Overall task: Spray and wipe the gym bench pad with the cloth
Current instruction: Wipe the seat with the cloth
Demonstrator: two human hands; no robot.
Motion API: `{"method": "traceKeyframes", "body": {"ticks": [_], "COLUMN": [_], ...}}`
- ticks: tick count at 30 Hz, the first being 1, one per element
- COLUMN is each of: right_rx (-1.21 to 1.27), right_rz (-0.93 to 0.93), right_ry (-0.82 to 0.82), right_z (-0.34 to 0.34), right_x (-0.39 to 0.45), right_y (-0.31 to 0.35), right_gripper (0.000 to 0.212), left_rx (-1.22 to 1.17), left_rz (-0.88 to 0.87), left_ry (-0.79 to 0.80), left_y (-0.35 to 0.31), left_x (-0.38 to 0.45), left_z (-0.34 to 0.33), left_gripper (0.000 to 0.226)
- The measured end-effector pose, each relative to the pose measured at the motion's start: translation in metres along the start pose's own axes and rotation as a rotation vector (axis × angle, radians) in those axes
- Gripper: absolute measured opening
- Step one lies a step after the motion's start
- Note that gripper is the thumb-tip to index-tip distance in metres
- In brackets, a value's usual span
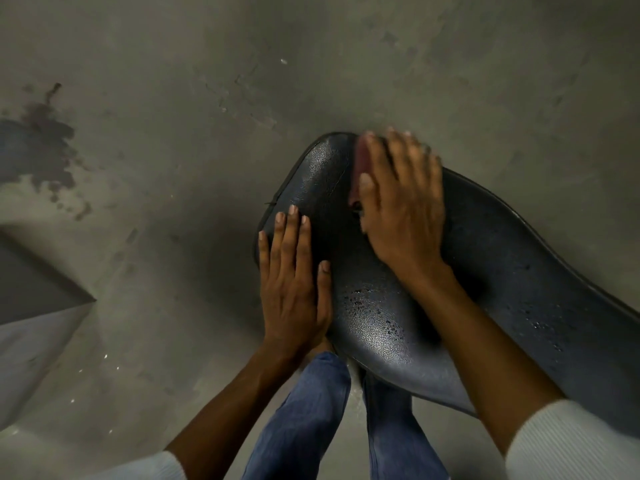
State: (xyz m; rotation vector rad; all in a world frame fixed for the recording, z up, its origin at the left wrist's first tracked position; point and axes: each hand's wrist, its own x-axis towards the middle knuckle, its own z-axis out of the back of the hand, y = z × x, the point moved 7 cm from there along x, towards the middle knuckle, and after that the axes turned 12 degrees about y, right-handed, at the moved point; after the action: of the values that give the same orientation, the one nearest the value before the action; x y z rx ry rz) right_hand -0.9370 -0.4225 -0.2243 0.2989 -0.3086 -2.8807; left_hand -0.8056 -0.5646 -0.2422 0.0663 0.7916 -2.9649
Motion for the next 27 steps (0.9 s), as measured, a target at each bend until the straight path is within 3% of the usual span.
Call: {"method": "traceKeyframes", "body": {"ticks": [4, 7, 10, 14, 17, 19, 23, 25, 27], "right_rx": [-0.047, -0.107, -0.079, 0.01, 0.037, 0.023, -0.027, -0.002, 0.034], "right_rz": [-0.136, 0.03, 0.148, -0.078, -0.293, -0.337, -0.159, -0.064, -0.086], "right_ry": [0.049, 0.131, 0.105, 0.031, 0.02, 0.064, 0.139, 0.105, 0.062], "right_z": [-0.008, -0.025, -0.023, -0.006, -0.004, -0.014, -0.031, -0.024, -0.013], "right_x": [-0.069, -0.082, -0.051, -0.05, -0.105, -0.141, -0.141, -0.114, -0.09], "right_y": [-0.018, 0.008, 0.008, -0.049, -0.084, -0.079, -0.047, -0.053, -0.08], "right_gripper": [0.061, 0.063, 0.06, 0.059, 0.06, 0.062, 0.063, 0.061, 0.06], "left_rx": [-0.003, 0.03, 0.052, 0.102, 0.097, 0.112, 0.184, 0.198, 0.2], "left_rz": [0.002, 0.004, 0.006, -0.05, -0.093, -0.122, -0.164, -0.177, -0.178], "left_ry": [-0.01, -0.018, -0.021, 0.006, 0.038, 0.061, 0.088, 0.086, 0.076], "left_y": [-0.007, -0.013, -0.017, -0.033, -0.049, -0.059, -0.069, -0.07, -0.071], "left_x": [0.002, 0.004, 0.006, 0.007, 0.01, 0.011, 0.009, 0.009, 0.009], "left_z": [-0.002, -0.007, -0.01, -0.012, -0.016, -0.022, -0.033, -0.033, -0.033], "left_gripper": [0.058, 0.057, 0.056, 0.057, 0.059, 0.06, 0.06, 0.06, 0.06]}}
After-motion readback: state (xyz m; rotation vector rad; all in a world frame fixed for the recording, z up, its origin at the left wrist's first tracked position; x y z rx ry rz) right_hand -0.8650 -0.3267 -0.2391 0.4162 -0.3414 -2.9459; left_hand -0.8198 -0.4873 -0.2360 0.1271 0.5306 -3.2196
